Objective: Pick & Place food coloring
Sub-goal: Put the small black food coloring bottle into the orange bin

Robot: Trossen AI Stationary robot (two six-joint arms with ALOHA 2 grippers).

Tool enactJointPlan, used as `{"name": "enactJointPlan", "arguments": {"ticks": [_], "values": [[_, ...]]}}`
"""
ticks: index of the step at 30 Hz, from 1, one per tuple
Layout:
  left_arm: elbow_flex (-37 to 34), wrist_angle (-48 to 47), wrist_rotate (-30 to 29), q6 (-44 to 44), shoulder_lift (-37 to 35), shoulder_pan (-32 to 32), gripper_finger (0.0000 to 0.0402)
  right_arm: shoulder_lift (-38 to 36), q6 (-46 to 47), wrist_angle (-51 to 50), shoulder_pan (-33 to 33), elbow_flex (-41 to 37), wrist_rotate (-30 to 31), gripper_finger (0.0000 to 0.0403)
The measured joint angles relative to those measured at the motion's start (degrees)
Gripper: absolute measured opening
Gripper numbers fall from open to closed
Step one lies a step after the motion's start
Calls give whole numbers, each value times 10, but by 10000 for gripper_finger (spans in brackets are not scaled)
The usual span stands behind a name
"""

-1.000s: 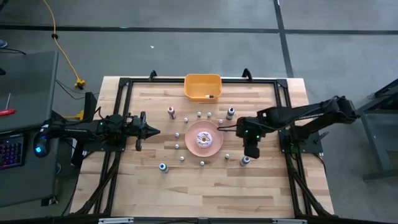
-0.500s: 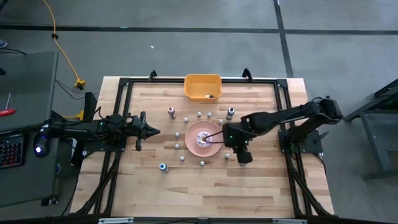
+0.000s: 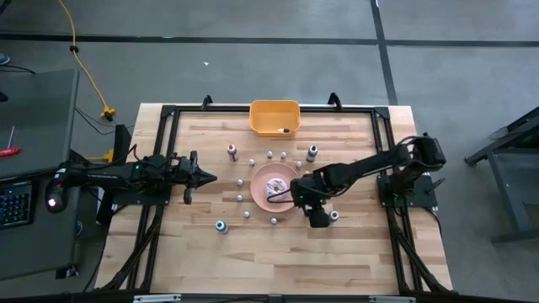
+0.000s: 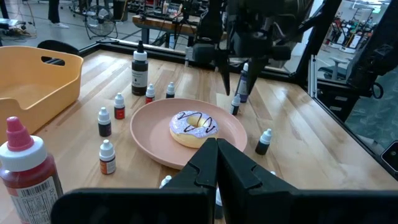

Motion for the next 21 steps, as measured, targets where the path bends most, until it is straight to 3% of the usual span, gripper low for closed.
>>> {"name": "enactJointPlan", "arguments": {"ticks": [21], "values": [[0,0,0,0,0,0,1,17,79,1,2,-5,10,197]]}}
